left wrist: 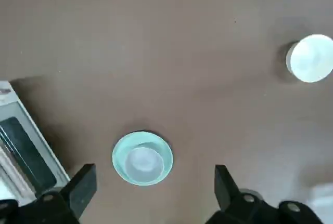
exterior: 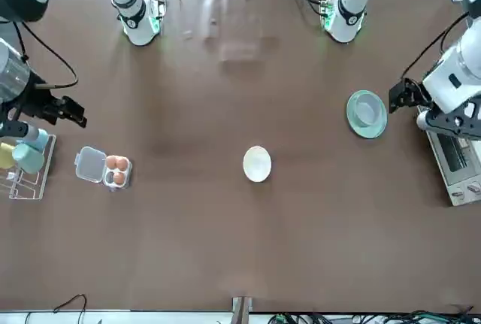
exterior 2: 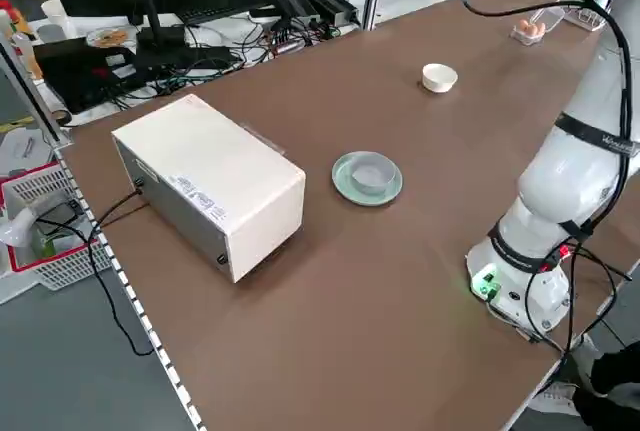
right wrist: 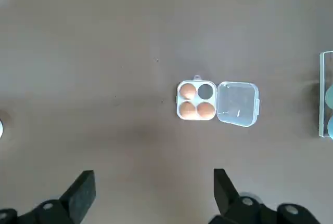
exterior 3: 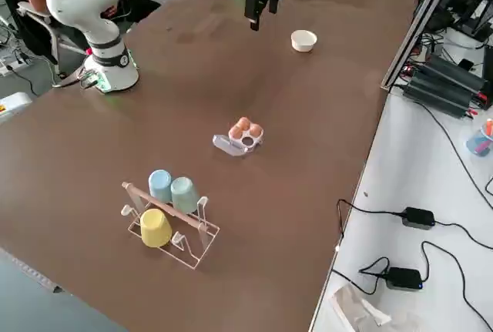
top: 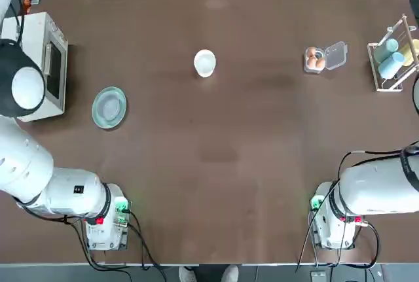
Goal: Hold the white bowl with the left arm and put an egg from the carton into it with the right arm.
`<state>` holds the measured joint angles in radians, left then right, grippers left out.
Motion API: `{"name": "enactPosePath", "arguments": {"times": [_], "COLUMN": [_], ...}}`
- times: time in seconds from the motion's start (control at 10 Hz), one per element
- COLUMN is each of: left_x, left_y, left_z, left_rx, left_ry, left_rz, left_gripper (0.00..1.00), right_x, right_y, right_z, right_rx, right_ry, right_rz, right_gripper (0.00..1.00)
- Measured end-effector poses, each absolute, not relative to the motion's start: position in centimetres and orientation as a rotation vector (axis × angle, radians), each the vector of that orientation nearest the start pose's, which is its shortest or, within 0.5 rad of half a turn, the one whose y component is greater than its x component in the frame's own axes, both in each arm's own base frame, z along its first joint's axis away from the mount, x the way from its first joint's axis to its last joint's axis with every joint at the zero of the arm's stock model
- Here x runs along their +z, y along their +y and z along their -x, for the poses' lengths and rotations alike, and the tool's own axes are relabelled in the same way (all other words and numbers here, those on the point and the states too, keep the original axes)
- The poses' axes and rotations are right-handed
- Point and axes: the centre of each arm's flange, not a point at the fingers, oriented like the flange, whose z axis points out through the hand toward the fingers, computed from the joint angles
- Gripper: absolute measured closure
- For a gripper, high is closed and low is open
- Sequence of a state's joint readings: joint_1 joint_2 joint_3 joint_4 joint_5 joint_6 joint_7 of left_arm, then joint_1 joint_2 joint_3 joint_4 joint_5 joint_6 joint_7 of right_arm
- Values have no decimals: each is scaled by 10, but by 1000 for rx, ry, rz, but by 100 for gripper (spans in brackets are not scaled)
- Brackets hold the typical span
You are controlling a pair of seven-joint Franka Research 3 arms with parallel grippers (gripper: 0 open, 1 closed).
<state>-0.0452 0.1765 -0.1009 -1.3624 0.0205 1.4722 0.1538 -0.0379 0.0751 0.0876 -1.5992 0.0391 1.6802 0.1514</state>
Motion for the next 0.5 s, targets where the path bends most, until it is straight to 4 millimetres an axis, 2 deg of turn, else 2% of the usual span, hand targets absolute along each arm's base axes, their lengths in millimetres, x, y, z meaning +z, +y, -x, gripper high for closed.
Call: {"name": "enactPosePath", "arguments": {"times": [0.2, 0.4, 0.5], "left_x": [603, 585, 576], "left_y": [-66, -58, -57], "left_z": [-599, -609, -617], "left_rx": [128, 151, 123], "left_ry": [699, 988, 1079], "left_rz": [3066, 3005, 3010], "left_gripper": [0, 0, 0], "right_x": [544, 500, 479], "right_y": [29, 26, 20], "right_z": [-598, -618, -624], "right_rx": [22, 36, 19], "right_ry": [172, 186, 203], "right_rz": [3089, 3084, 3082], "right_gripper": [0, 0, 0]}}
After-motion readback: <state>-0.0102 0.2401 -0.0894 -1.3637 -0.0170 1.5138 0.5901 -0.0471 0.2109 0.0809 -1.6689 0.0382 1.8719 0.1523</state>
